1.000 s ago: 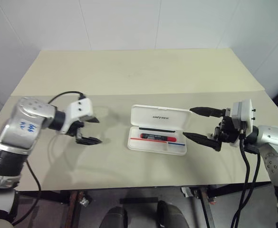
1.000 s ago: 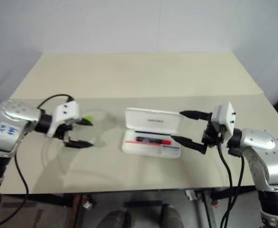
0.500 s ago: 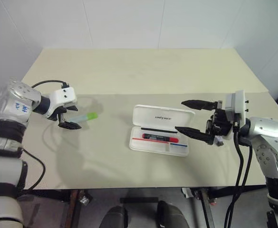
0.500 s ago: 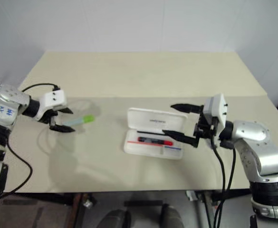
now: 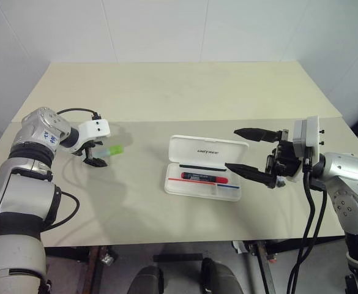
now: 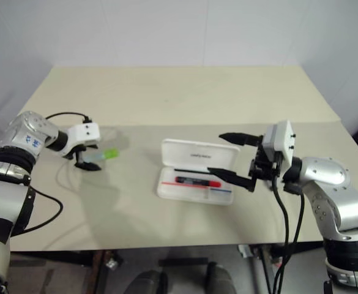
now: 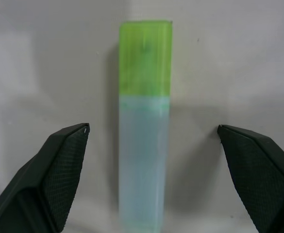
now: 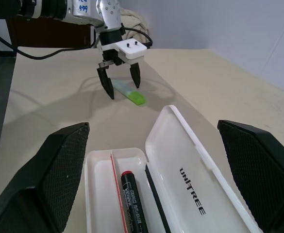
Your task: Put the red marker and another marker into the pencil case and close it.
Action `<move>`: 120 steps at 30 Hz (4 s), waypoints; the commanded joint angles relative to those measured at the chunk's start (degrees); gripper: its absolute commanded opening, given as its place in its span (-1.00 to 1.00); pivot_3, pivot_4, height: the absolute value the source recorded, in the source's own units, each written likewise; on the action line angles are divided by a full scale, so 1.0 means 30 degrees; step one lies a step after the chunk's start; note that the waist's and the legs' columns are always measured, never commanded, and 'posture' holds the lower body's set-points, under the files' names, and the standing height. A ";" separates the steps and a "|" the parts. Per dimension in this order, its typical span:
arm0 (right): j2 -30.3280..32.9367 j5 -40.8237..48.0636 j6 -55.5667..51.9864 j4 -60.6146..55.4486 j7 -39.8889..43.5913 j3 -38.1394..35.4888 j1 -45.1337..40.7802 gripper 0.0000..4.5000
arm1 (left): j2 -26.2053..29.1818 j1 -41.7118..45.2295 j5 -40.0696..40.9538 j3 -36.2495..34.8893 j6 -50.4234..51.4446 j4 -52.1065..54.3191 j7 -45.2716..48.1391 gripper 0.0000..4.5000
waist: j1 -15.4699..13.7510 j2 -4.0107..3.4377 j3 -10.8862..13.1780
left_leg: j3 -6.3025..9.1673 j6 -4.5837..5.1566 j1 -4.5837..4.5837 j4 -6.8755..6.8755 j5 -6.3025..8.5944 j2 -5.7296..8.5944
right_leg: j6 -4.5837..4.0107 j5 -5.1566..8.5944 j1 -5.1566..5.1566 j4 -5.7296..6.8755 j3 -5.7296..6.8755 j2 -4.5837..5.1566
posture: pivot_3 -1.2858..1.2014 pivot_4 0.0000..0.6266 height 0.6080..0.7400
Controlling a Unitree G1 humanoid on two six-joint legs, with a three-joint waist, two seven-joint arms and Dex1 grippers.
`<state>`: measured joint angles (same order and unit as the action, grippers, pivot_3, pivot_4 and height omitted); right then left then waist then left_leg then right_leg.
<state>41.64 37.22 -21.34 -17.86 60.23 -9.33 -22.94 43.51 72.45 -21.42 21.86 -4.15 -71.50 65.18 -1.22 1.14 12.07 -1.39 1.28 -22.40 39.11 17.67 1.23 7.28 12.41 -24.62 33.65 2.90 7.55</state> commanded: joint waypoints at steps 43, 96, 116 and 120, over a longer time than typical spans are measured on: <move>0.0762 -0.0754 0.1236 0.0510 0.0179 -0.1539 0.3198 1.00 | -0.0358 -0.6125 0.4586 -0.1907 0.9467 2.1858 0.6938 -0.53 | -0.0057 0.0063 0.0027 | -0.0089 -0.0004 0.0008 0.0005 0.0008 -0.0063 | -0.0063 -0.0059 -0.0022 -0.0026 0.0009 -0.0014 | 0.03 -0.52 1.00; 0.0185 0.0454 0.0821 -0.4476 -0.2948 -0.3445 0.7465 1.00 | -0.5465 -0.4658 0.4174 0.3151 0.9782 2.0540 0.4343 -0.53 | -0.0072 0.0053 0.0024 | 0.0127 0.0022 0.0041 0.0027 -0.0005 -0.0026 | -0.0061 -0.0061 0.0042 -0.0029 -0.0035 -0.0023 | 0.03 -0.52 1.00; -0.0049 0.0391 0.0853 -0.4520 -0.3192 -0.3099 0.7399 1.00 | -0.6217 -0.4596 0.4353 0.2965 1.0094 2.0042 0.3331 0.45 | -0.0064 0.0053 0.0023 | 0.0133 0.0021 0.0045 0.0027 -0.0006 -0.0027 | -0.0060 -0.0061 0.0042 -0.0025 -0.0033 -0.0025 | 0.03 -0.52 1.00; -0.0084 0.0333 0.0874 -0.4345 -0.3163 -0.2922 0.7155 1.00 | -0.6521 -0.4470 0.5039 0.2499 1.0473 2.0540 0.3489 0.90 | -0.0073 0.0054 0.0024 | 0.0132 0.0024 0.0035 0.0027 -0.0004 -0.0025 | -0.0058 -0.0061 0.0040 -0.0034 -0.0031 -0.0025 | 0.03 -0.52 1.00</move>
<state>41.76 37.71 -19.99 -29.16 50.84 -18.03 -0.98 24.58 58.16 -7.92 31.11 26.78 -12.18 75.08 -1.44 1.30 12.14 -0.99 1.36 -22.30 39.19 17.66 1.16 7.10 12.23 -24.50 33.54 2.80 7.48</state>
